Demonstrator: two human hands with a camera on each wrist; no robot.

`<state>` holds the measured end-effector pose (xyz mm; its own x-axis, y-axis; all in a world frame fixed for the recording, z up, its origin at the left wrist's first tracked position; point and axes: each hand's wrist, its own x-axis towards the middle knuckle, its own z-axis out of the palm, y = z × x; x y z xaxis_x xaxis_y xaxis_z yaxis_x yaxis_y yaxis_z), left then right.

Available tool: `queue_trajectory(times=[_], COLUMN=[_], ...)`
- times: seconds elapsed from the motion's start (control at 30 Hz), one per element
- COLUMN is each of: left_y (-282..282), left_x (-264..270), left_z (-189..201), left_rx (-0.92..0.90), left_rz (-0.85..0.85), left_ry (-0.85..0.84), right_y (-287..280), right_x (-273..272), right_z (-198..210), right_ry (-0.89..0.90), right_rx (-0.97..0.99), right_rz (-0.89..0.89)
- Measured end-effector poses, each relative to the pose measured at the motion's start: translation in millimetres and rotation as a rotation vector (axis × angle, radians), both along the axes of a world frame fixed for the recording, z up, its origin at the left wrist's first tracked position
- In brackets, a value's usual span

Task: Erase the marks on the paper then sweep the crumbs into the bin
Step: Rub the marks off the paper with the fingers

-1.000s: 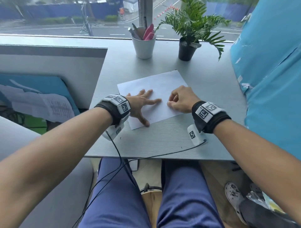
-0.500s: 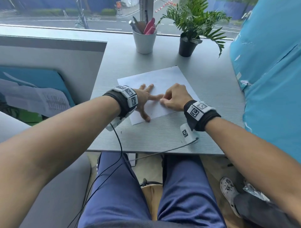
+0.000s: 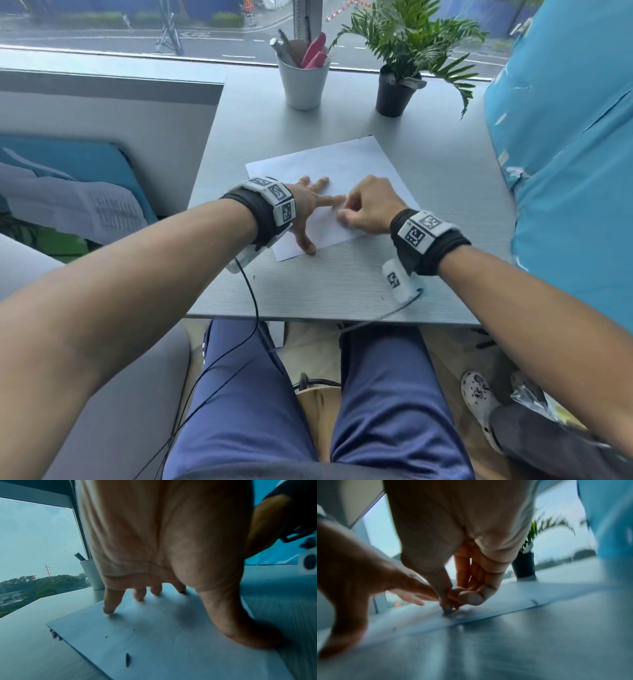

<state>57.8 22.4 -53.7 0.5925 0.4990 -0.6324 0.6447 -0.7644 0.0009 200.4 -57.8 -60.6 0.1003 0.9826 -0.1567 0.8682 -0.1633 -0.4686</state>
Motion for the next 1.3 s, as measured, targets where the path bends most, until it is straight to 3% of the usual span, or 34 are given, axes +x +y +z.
queue_trajectory(times=[0.13,0.27,0.4,0.5,0.63,0.77,0.9,1.03,1.13,1.3], left_y=[-0.8,-1.8,-1.7,-1.3,-1.2,-1.3,-1.8,1.0,4.5,-4.8], left_x=[3.3,9.0,9.6,11.2,10.2,10.0,9.5,3.9,-4.1,-36.0], left_z=[0.8,2.2,2.2,1.7,1.2,1.3,2.6,2.1,-2.1,-11.4], left_rx=[0.003,0.021,0.032,0.030,0.041,0.033,0.024,-0.005,-0.042,-0.033], left_rz=[0.006,0.012,0.003,0.013,0.006,0.014,0.002,0.004,-0.006,0.003], left_ry=[0.037,0.068,0.079,0.083,0.082,0.089,0.078,0.032,-0.022,-0.095], right_y=[-9.7,-5.3,-14.6,-7.9,-17.4,-10.5,-18.9,3.8,-0.6,-8.3], right_x=[-13.5,4.8,-8.2,6.8,-8.4,10.1,-4.2,49.5,72.1,81.5], right_z=[-2.5,-1.4,-3.0,-1.7,-2.9,-1.5,-1.7,9.6,0.5,-14.3], right_ry=[-0.028,0.011,-0.019,-0.004,-0.020,0.017,0.004,-0.030,-0.179,-0.186], right_rx=[-0.046,0.030,-0.055,0.011,-0.055,0.009,-0.052,0.089,-0.003,0.023], right_rz=[0.152,-0.005,0.143,0.002,0.155,-0.012,0.142,-0.145,-0.117,-0.168])
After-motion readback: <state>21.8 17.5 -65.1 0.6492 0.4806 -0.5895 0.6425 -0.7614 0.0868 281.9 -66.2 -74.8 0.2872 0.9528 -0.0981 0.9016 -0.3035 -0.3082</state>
